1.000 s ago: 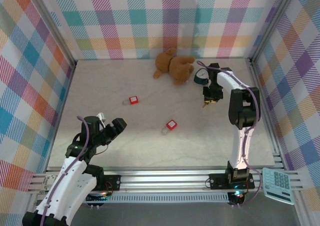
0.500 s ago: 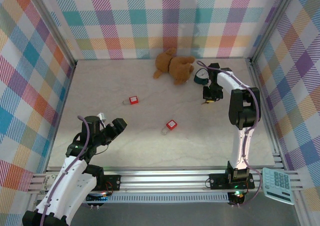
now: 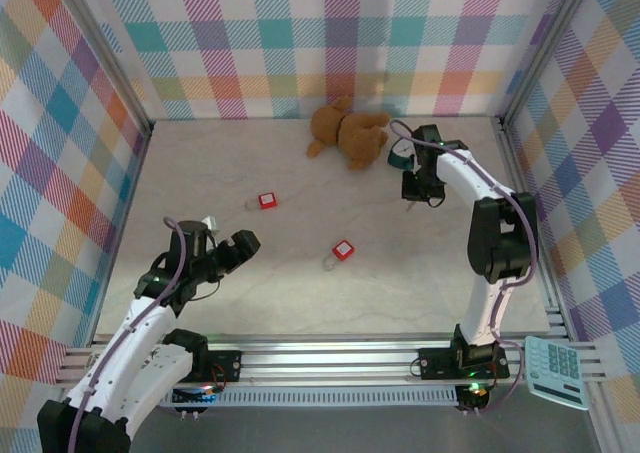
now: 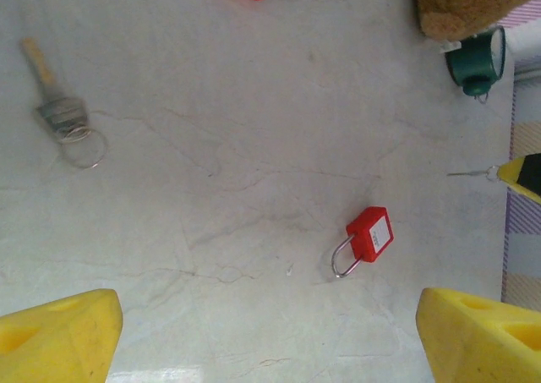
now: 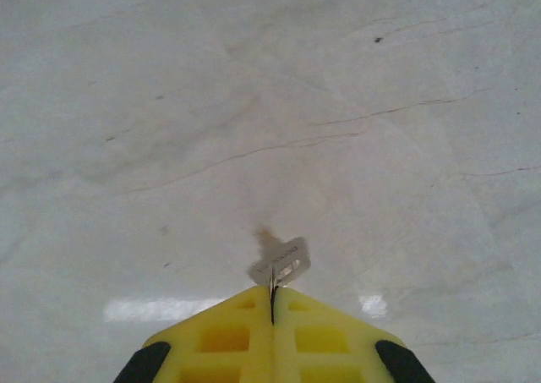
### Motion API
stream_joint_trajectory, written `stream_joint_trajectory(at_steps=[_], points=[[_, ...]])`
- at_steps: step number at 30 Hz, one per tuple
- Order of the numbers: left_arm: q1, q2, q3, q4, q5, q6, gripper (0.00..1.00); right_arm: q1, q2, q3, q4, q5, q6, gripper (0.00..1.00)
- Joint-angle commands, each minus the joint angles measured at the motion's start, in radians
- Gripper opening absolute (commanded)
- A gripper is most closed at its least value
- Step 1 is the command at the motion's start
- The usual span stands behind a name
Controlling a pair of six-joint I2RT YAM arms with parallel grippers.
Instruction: Unlock with the key
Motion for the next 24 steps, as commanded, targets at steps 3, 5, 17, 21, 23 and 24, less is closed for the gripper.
stream_joint_trajectory(at_steps=[3, 5, 17, 21, 23, 24], points=[[-0.158, 0.042, 0.054, 0.136, -0.148, 0.068, 0.88, 0.065, -0.127, -0.051, 0.006, 0.01, 0.038, 0.04], [-0.237, 0.056, 0.061, 0.201, -0.226, 0.098, 0.88, 0.091, -0.168, -0.062, 0.001, 0.012, 0.044, 0.04], [-0.609, 0.295, -0.096, 0.945, -0.443, 0.662, 0.83, 0.327, -0.393, -0.079, -0.059, 0.014, 0.102, 0.04], [-0.666, 0.428, -0.128, 1.145, -0.415, 0.892, 0.84, 0.428, -0.437, -0.061, -0.068, -0.009, 0.133, 0.04], [-0.681, 0.477, -0.156, 1.276, -0.42, 0.963, 0.83, 0.47, -0.453, -0.048, -0.075, -0.009, 0.153, 0.04], [-0.687, 0.491, -0.162, 1.322, -0.427, 0.992, 0.84, 0.492, -0.464, -0.047, -0.071, -0.02, 0.164, 0.03]])
